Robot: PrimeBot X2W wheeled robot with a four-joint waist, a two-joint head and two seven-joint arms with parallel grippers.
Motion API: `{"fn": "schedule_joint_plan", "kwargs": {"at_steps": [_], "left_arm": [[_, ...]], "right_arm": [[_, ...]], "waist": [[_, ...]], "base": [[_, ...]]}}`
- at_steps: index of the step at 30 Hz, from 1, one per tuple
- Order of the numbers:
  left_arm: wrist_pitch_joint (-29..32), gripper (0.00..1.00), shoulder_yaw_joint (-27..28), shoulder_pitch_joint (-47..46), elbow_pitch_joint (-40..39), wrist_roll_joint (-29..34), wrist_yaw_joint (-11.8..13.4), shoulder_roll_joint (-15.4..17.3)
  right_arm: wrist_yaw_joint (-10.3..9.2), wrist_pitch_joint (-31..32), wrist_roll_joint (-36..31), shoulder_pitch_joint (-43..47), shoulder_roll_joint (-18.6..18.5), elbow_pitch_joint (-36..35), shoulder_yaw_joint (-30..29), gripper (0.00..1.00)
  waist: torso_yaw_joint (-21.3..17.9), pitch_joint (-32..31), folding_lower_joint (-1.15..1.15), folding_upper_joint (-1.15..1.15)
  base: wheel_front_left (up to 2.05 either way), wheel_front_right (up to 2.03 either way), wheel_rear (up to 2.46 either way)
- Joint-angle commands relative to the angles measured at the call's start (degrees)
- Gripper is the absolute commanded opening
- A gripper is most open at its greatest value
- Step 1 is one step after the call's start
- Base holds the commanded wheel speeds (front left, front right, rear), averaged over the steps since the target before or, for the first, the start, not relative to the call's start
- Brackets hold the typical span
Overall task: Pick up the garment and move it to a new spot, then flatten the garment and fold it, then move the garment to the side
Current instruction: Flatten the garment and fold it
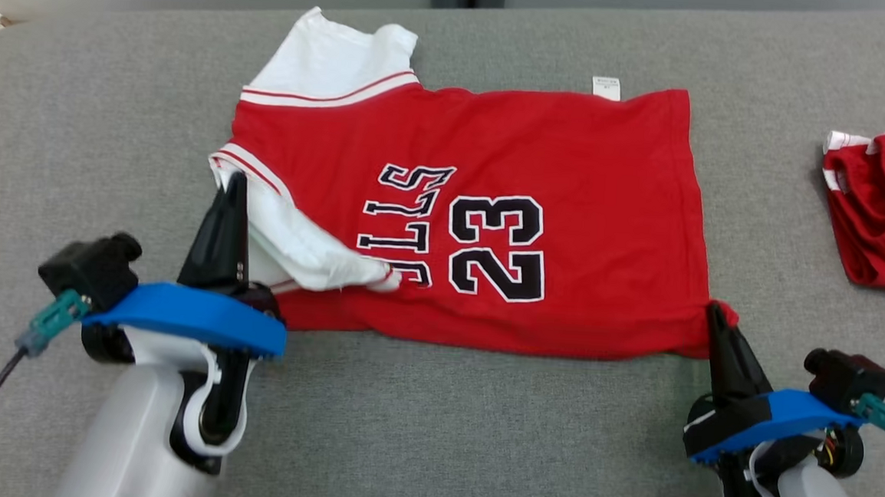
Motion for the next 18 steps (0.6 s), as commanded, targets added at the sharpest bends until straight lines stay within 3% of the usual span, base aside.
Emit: {"fn": "schedule_joint_plan", "kwargs": {"at_steps": [1,17,18], "left_arm": [[-1.23,0.0,0.12,-3.0,2.07,0.61,-0.83,-0.12],[-6.43,0.0,0.59,-16.52,18.83,3.26,-3.71,-0.2],[-6.61,0.0,0.7,-16.85,19.36,3.27,-3.88,-0.29]], "right_arm": [[0.03,-0.72,-0.28,-1.9,0.05,0.72,-0.08,0.0],[0.03,-4.44,-1.06,-12.25,0.49,8.05,3.69,0.0],[0.03,-4.56,-1.53,-12.69,0.5,8.67,4.01,0.13]], "waist": [[-0.22,0.69,-0.01,-0.01],[-2.93,5.38,-0.01,-0.01],[-2.98,5.45,-0.01,-0.01]], "base": [[0.0,0.0,0.0],[0.0,0.0,0.0],[0.0,0.0,0.0]]}}
